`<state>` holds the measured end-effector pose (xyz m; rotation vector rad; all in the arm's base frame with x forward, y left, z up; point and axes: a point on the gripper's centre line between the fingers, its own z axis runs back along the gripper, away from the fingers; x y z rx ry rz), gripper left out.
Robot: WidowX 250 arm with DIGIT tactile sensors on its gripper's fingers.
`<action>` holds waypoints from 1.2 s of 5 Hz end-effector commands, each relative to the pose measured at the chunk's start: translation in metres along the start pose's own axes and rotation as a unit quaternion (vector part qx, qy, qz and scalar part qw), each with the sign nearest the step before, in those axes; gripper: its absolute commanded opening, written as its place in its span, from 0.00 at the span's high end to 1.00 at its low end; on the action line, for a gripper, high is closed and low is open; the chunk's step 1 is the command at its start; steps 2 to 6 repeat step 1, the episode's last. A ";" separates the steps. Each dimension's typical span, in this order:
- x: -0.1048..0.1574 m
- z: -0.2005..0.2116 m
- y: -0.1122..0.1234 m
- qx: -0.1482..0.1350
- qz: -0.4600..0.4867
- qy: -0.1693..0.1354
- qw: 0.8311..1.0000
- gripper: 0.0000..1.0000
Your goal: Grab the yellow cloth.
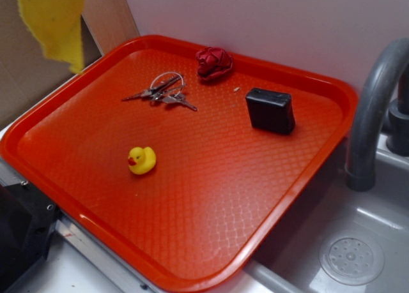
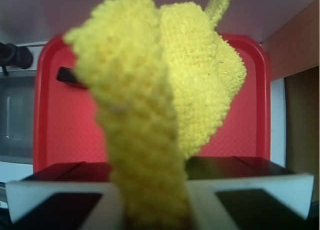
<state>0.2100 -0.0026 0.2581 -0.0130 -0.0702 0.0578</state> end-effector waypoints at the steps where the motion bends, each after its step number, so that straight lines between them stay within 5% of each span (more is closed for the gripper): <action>1: -0.015 0.016 -0.002 0.005 -0.002 -0.036 0.999 1.00; 6: -0.015 0.016 -0.002 0.005 -0.002 -0.036 0.999 1.00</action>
